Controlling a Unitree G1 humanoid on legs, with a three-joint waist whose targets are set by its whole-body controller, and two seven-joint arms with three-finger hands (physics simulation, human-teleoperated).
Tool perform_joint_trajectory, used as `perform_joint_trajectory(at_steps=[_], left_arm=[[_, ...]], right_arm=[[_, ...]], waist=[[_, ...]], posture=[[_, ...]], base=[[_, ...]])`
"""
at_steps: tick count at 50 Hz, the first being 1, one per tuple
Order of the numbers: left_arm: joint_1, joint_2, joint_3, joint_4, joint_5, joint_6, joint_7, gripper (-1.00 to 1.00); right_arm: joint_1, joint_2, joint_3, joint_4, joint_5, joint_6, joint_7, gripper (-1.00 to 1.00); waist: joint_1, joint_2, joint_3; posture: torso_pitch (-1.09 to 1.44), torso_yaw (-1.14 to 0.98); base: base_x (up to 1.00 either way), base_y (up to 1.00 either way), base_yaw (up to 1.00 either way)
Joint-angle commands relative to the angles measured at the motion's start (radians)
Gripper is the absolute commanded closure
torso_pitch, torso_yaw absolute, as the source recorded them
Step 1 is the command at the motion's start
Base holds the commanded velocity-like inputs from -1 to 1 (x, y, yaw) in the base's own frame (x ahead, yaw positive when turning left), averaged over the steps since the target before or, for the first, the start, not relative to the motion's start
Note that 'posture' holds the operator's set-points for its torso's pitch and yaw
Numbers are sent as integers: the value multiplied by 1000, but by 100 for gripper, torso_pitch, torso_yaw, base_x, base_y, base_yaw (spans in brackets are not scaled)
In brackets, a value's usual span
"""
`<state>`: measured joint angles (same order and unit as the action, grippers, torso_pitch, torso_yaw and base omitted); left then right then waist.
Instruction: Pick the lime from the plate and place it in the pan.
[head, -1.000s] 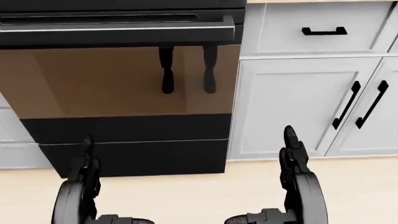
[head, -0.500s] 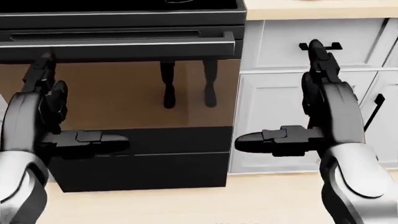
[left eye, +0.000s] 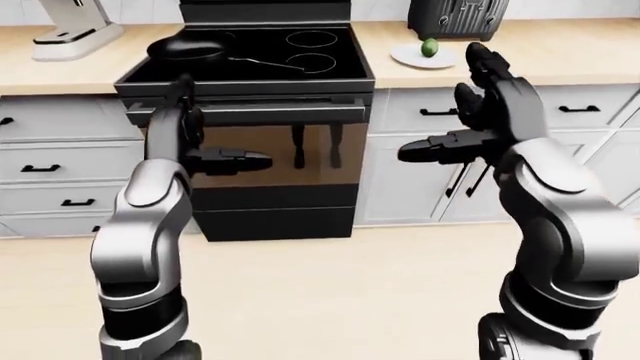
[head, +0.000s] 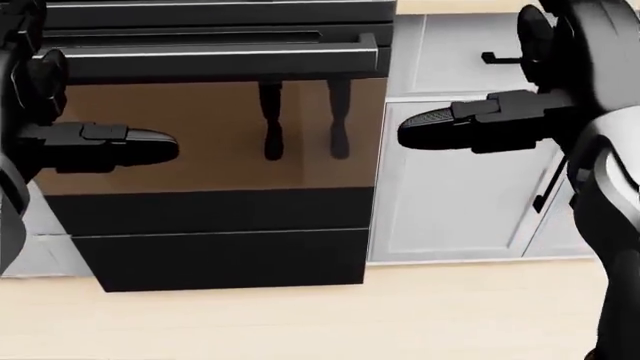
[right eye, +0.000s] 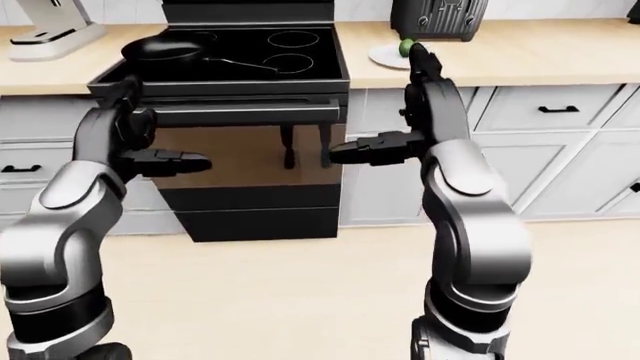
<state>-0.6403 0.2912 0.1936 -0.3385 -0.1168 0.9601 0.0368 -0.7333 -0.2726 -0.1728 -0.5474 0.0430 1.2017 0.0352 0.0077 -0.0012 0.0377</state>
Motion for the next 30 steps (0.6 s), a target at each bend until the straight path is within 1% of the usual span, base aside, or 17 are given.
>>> perform_joint_trajectory(at_steps=[1,2,3,6,9,11,15,17,18,20,21,22,23,24,26,28,30], left_arm=[[-31,13,4,-33,12,-18,-2,-100],[-35,15,6,-38,14,-8,-4,-100],[-40,14,6,-35,16,-8,-6,-100],[-41,8,7,-51,18,6,-6,-100],[-23,4,10,-36,21,-25,-10,-100],[-14,2,9,-37,23,-29,-11,-100],[-38,6,10,-39,22,-8,-8,-100],[-31,5,11,-35,22,-17,-10,-100],[-29,6,12,-39,22,-16,-10,-100],[-29,6,12,-42,21,-14,-9,-100],[-31,6,13,-39,21,-14,-9,-100],[-29,6,13,-42,20,-13,-9,-100],[-27,5,15,-44,19,-13,-8,-100],[-27,4,16,-46,18,-11,-7,-100],[-24,4,16,-41,17,-17,-6,-100],[-18,5,16,-41,17,-21,-6,-100],[-26,8,19,-50,14,-4,-5,-100]], right_arm=[[-24,-15,-5,-23,4,-16,6,-100],[-35,-24,-15,-22,8,-8,11,-100],[-45,-30,-16,-21,10,-2,12,-100],[-36,-37,-20,-36,13,13,14,-100],[-25,-39,-25,-41,13,11,13,-100],[-20,-41,-34,-45,18,13,15,-100],[-39,-52,-35,-42,24,25,12,-100],[-38,-53,-37,-38,26,20,12,-100],[-40,-55,-38,-38,27,21,12,-100],[-54,-60,-37,-43,31,37,11,-100],[-53,-61,-38,-41,31,33,11,-100],[-53,-63,-38,-39,30,29,9,-100],[-54,-64,-40,-39,31,30,9,-100],[-53,-65,-40,-40,33,30,10,-100],[-56,-66,-40,-43,35,37,10,-100],[-55,-67,-42,-43,35,33,8,-100],[-52,-67,-42,-40,37,26,8,-100]], waist=[[0,2,-22],[-3,5,-42],[-4,6,-38],[-5,3,-13],[-6,-12,-6],[-7,-17,-9],[-6,-3,-18],[-7,18,-17],[-8,34,-15],[-14,78,-13],[-8,45,-13],[-11,60,-14],[-11,64,-14],[-9,61,-20],[-7,47,-25],[-3,29,-18],[3,5,-17]], posture=[[0,0],[0,0],[0,0],[0,0],[0,0],[0,0],[0,0],[0,0],[0,0],[0,0],[0,0],[0,0],[0,0],[0,0],[0,0],[0,0],[0,0]], base=[[4,0,0],[6,0,0],[12,0,0],[19,0,0],[19,0,0],[19,0,0],[19,0,0],[20,0,0],[20,0,0],[19,0,0],[20,0,0],[20,0,0],[20,0,0],[20,0,0],[19,0,0],[19,0,0],[19,0,0]])
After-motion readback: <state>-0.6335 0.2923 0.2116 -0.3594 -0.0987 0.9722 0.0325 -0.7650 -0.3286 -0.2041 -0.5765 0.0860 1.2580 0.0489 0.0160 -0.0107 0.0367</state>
